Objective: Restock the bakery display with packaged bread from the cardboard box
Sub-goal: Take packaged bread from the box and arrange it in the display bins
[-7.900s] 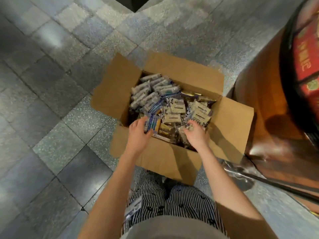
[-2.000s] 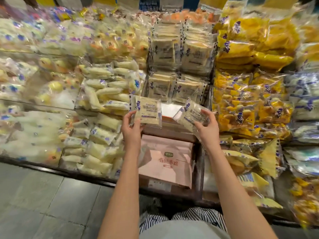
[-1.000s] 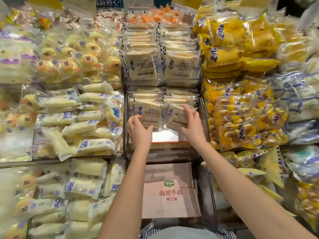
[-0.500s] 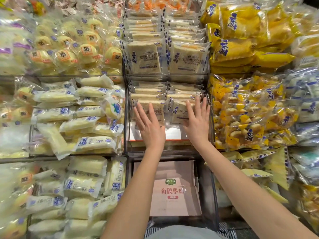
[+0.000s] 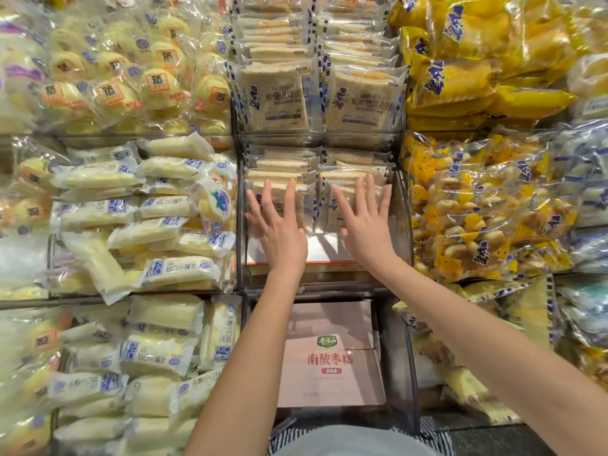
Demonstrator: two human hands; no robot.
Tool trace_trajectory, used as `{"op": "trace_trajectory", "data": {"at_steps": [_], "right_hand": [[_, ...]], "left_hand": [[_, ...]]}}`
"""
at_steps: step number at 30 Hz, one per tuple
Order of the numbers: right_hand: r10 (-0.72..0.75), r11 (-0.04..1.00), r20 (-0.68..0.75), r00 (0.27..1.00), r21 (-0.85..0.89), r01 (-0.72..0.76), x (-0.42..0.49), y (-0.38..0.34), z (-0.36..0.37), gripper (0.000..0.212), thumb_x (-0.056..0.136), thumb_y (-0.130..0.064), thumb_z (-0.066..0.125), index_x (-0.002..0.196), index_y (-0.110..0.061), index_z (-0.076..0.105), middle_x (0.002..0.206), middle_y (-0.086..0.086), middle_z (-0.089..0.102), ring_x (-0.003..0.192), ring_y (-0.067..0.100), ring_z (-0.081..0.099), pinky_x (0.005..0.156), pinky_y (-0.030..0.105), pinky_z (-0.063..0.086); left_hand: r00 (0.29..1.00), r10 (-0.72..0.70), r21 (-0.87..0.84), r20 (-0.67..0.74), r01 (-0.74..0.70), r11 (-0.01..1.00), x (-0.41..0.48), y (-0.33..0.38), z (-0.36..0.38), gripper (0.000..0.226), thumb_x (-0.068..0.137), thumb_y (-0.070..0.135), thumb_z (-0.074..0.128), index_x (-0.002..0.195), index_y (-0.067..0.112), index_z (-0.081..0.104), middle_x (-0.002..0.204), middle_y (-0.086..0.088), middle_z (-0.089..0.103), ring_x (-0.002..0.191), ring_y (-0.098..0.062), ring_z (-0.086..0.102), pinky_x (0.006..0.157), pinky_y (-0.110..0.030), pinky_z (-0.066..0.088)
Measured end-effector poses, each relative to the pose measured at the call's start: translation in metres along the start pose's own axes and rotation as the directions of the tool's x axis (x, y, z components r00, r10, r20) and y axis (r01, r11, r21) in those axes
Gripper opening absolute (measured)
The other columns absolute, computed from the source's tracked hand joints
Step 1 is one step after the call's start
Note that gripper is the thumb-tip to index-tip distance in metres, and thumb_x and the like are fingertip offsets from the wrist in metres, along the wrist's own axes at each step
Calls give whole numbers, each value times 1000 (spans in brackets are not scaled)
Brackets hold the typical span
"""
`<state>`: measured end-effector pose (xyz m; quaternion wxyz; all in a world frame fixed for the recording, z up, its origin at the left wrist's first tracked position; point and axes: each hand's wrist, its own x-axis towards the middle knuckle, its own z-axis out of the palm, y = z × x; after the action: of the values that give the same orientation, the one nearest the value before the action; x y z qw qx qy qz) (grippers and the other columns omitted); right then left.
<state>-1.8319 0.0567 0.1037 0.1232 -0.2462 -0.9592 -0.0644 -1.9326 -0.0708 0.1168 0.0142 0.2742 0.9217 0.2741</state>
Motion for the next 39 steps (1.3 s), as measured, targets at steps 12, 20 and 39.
{"op": "trace_trajectory", "data": {"at_steps": [12,20,39], "right_hand": [[-12,990,41,999,138,6,15,-17,-11,94,77,-1,71,154,-26,25,161,22,14,149,43,6,117,60,-2],[417,796,59,907,458,-396,-34,1,-83,57,91,-8,59,144,-20,46,163,17,10,150,37,-5,123,50,4],[920,136,205,334,634,-762,-370,233,-194,49,92,-14,61,140,-8,51,142,16,49,136,31,39,116,42,26]], "left_hand": [[1000,13,42,23,-14,999,-3,0,-10,101,80,16,76,156,36,13,165,-9,-9,150,-35,-12,121,-57,10],[998,61,-104,-25,-63,993,-33,39,-36,71,88,10,63,151,19,31,164,-12,7,151,-31,-3,122,-51,9],[710,672,-347,209,-589,730,-260,304,48,54,90,16,65,140,5,50,148,-18,43,145,-39,24,121,-37,3]]}}
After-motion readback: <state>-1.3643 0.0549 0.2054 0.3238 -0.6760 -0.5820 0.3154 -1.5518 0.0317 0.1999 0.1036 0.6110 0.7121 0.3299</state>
